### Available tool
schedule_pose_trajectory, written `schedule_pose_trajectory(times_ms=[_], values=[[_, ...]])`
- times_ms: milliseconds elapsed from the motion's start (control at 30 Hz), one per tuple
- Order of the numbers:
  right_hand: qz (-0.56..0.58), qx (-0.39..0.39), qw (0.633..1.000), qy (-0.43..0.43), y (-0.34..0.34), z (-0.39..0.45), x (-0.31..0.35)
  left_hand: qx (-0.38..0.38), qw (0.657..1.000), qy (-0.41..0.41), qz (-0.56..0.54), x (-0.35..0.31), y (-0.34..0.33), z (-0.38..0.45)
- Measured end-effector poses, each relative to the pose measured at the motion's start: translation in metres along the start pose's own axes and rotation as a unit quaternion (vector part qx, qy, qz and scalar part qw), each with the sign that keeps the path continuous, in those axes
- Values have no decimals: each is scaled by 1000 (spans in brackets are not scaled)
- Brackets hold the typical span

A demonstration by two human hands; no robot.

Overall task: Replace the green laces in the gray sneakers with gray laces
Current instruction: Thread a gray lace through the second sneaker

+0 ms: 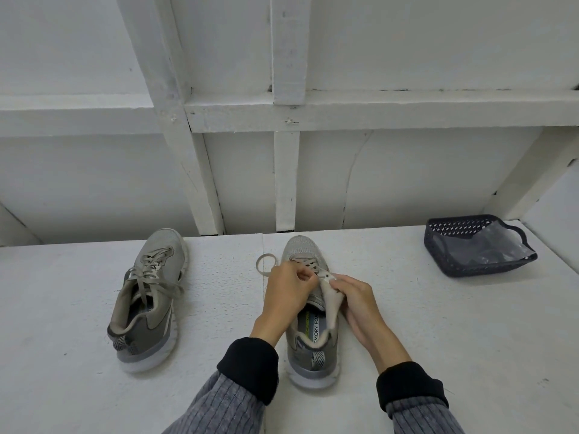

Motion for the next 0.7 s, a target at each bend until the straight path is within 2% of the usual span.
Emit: schedule_pose_trajectory(times_ms=[267, 467, 533, 600, 667, 700], values=[[-10, 44, 998, 39, -8, -7, 10, 0, 1000, -23, 6, -6, -6, 2], [3, -11, 1000, 16, -3, 1, 12, 27, 999, -23, 14, -4, -10, 4], [10, -35, 999, 14, 0, 4, 9, -2, 999, -24, 23, 1, -5, 0], [99, -62, 993, -3, 7, 4, 7, -46, 999, -8, 23, 9, 4, -7], [239, -77, 968, -19, 16, 1, 10, -74, 997, 17, 7, 18, 9, -17], [270, -82, 959, -13, 21, 0, 12, -87, 996, 29, -5, 22, 12, -22]])
Point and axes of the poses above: each hand's wrist, its own z-axis towards the middle knuckle, its own y-axis out of the back of the hand, x = y × z, the point moved 9 cm from there along z, towards the middle knuckle, and after that the axes turned 7 degrees about -x, right-handed, at the moved point
